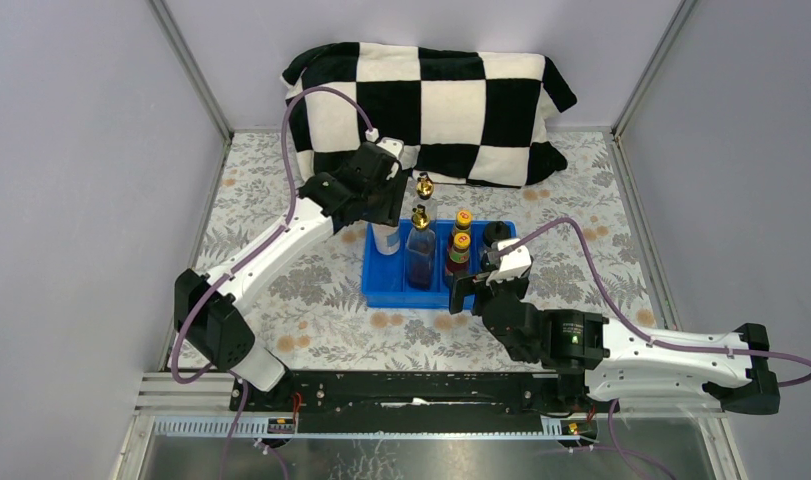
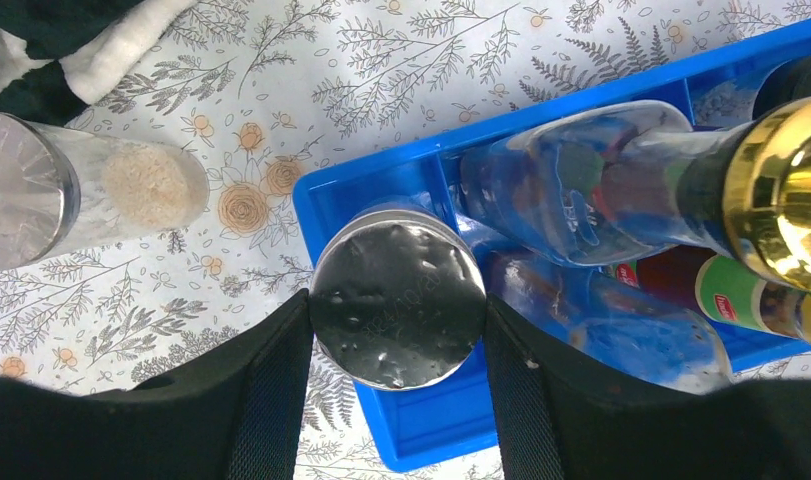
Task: Organize the condiment bottles
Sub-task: Place the bottle in the storage box.
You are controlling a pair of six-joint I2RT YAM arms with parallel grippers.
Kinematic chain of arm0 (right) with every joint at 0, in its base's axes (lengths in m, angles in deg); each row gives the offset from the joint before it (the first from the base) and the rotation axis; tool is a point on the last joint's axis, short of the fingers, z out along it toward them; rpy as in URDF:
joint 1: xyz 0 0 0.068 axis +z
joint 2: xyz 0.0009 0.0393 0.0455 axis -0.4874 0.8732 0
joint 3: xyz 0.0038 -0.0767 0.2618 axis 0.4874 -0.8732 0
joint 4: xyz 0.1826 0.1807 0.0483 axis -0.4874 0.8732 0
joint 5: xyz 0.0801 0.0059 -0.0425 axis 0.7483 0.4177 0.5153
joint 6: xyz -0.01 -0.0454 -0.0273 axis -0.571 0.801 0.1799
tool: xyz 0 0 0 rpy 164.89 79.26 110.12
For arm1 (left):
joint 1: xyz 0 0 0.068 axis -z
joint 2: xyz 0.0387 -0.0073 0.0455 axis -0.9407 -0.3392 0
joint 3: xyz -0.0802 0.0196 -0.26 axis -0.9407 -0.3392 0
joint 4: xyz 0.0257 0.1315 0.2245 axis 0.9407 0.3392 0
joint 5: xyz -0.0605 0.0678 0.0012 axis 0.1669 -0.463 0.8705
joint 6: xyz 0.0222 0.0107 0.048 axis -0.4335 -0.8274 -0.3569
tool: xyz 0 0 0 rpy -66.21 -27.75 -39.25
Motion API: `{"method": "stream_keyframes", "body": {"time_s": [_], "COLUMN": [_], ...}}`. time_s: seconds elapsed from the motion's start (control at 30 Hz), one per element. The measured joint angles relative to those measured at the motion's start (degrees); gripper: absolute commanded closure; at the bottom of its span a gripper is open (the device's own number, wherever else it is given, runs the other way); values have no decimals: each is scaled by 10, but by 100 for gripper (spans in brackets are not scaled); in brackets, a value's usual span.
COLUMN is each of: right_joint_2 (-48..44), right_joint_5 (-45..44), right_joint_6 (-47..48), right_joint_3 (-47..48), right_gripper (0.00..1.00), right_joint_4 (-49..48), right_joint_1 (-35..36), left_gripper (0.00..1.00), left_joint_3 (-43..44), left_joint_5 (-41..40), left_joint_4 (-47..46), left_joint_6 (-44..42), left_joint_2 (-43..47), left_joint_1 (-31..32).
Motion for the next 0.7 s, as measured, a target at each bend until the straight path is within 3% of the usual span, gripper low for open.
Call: {"method": "stream_keyframes", "body": {"time_s": [0.7], "right_joint_2": [-8], "right_joint_5": [0], "right_joint_6": [-5], "right_joint_3": [-19], "right_gripper": [0], "right_joint_4": [1], "right_joint_1": [0], "left_gripper": [46], "left_joint_3": [-45], "left_joint_5": [-2], "left_joint_4": [-57], "left_joint_6": [9], "left_joint_2": [-14], "left_joint_1": [0]}}
